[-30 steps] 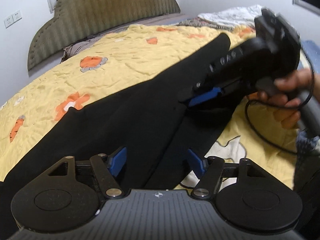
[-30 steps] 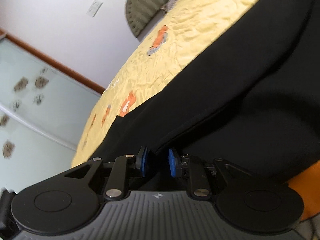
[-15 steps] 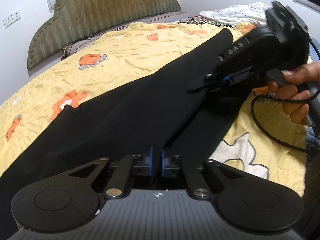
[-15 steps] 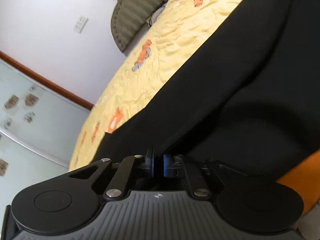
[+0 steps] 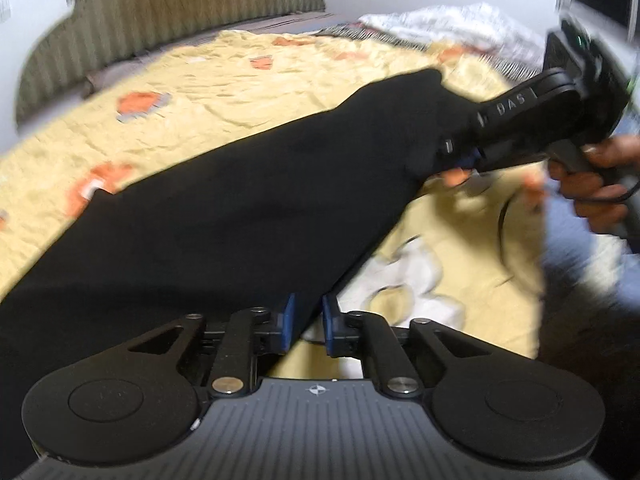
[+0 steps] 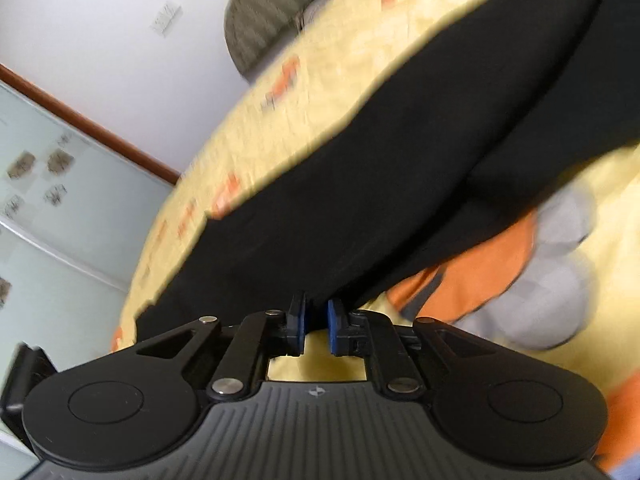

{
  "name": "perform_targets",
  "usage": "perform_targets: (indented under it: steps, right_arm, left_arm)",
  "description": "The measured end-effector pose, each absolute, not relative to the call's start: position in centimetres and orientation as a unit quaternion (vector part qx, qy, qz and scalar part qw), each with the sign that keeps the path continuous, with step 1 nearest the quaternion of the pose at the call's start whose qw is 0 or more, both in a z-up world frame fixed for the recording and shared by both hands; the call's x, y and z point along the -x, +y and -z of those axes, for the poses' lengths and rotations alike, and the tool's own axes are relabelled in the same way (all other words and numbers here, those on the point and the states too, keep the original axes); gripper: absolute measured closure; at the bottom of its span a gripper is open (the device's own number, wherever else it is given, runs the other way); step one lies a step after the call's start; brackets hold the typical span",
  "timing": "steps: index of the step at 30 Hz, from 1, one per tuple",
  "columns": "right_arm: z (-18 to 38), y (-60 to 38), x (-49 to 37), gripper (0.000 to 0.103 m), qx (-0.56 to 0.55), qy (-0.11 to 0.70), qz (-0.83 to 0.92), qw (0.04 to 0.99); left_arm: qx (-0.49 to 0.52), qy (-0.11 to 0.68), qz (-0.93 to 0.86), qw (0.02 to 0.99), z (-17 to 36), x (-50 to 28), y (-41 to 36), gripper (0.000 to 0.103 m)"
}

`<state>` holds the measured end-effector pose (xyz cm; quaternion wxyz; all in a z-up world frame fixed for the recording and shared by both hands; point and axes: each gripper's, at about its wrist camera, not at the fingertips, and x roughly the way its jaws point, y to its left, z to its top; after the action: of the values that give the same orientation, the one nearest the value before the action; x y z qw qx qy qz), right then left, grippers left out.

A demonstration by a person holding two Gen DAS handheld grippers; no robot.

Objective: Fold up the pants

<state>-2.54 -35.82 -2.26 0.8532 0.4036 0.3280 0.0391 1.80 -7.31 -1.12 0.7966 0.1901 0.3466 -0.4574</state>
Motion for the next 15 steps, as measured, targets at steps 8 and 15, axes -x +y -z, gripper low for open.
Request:
perform_targets:
  steps: [8,15]
  right_arm:
    - [1.9,-49.9,4.8,0.047,-0.474,0.213,0.175,0.836]
    - [1.5,-53.7,0.3,0.046,-0.521,0.207,0.142,0.816]
  left_arm:
    - [-0.072,0.328,0.436,0.835,-0.8,-4.9,-9.9,0.056]
    - [-0.158,0.330,0.337,0.867,3.3,-5.4,-14.8,0.049]
